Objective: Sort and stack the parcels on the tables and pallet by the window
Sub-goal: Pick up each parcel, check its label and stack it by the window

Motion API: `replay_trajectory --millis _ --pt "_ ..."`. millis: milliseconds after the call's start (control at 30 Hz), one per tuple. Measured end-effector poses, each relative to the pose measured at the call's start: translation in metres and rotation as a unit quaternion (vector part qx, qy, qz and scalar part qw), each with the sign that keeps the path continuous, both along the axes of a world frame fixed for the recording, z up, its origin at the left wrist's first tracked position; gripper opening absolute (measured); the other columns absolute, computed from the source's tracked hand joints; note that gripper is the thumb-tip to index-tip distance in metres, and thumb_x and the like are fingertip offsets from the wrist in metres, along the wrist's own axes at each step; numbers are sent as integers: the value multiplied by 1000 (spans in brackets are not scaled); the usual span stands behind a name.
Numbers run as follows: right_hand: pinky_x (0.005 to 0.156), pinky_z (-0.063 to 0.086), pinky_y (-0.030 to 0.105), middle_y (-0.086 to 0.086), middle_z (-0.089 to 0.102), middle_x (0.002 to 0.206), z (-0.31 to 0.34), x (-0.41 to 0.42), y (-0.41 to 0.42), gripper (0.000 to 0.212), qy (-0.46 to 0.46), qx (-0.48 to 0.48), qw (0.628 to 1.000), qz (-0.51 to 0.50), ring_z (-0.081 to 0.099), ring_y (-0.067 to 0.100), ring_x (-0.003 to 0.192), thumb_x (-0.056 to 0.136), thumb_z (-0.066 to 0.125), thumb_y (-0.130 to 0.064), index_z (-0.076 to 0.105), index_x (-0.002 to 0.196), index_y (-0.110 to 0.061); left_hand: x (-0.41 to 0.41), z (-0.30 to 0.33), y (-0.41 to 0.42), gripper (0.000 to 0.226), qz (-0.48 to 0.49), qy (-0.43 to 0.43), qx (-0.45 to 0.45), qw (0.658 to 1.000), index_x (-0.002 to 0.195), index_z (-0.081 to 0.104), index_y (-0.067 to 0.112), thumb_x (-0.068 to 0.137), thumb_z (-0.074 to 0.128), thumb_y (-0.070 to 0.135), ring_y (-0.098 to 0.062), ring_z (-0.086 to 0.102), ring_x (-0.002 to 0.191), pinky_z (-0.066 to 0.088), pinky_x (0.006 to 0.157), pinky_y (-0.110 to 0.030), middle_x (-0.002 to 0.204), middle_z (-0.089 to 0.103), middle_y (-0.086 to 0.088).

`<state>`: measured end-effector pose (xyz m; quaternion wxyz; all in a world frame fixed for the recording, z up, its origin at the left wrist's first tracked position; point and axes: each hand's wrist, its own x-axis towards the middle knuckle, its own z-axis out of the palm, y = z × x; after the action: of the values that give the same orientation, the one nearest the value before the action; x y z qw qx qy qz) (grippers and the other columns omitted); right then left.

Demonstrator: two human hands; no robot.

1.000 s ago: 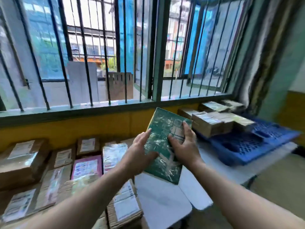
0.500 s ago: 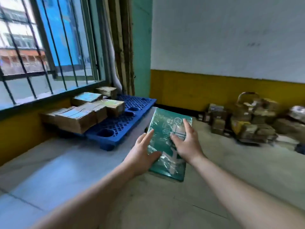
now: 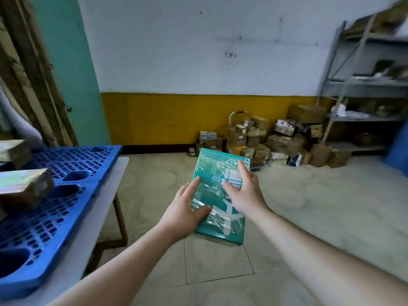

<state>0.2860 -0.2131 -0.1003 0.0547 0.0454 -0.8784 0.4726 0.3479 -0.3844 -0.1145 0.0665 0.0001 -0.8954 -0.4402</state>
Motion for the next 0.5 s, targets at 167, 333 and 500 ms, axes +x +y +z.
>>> replay_trajectory --millis 167,333,500 --pt "67 40 19 -5 16 158 2 -51 5 73 -8 16 999 -38 44 14 125 97 55 -46 11 155 -42 -62 0 4 81 -30 -21 18 999 149 11 44 89 64 37 -5 44 117 55 81 -20 154 19 14" --pt "72 41 19 -3 20 157 0 -123 14 71 7 21 999 -49 44 14 124 97 55 -43 14 155 -40 -136 -4 13 81 -34 -21 23 999 149 10 46 89 64 38 -4 43 117 54 90 -28 154 19 14" --pt "88 51 33 -4 16 160 -5 -210 23 71 15 21 999 -38 41 20 133 96 56 -47 14 154 -43 -217 -5 23 82 -23 -11 18 1000 149 10 45 89 64 37 -5 45 112 54 83 -21 155 20 10"
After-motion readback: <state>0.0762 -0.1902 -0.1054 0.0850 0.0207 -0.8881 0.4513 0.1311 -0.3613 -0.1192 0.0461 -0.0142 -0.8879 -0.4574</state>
